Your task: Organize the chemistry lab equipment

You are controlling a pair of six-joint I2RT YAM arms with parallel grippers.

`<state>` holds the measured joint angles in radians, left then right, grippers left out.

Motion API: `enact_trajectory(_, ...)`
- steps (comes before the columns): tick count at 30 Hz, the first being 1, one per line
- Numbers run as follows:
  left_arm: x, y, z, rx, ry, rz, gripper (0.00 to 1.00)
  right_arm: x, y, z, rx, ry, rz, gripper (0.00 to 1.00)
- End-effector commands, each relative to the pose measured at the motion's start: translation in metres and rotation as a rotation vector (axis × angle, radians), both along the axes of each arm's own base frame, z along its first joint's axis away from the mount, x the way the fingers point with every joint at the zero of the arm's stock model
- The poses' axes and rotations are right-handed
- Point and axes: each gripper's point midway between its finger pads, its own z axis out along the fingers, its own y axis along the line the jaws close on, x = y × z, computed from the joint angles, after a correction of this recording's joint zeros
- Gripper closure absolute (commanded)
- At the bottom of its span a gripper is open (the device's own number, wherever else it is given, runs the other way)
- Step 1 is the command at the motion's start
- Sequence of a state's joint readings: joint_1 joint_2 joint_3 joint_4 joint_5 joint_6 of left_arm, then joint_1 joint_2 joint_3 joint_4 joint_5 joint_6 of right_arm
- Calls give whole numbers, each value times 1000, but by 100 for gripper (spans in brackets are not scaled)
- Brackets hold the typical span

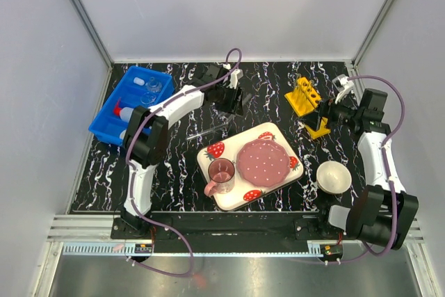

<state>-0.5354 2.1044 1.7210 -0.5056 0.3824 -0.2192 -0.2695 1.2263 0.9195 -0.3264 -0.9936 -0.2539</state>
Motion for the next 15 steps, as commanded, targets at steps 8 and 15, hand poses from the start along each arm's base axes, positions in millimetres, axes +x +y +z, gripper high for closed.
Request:
enact_trajectory(8,18,-5,34,-38,-63,36,43,10,-22,13,95,9,-74,7)
enact_trajectory(15,22,-1,51,-31,-109,54,40,18,-66,13,101,16,-265,6)
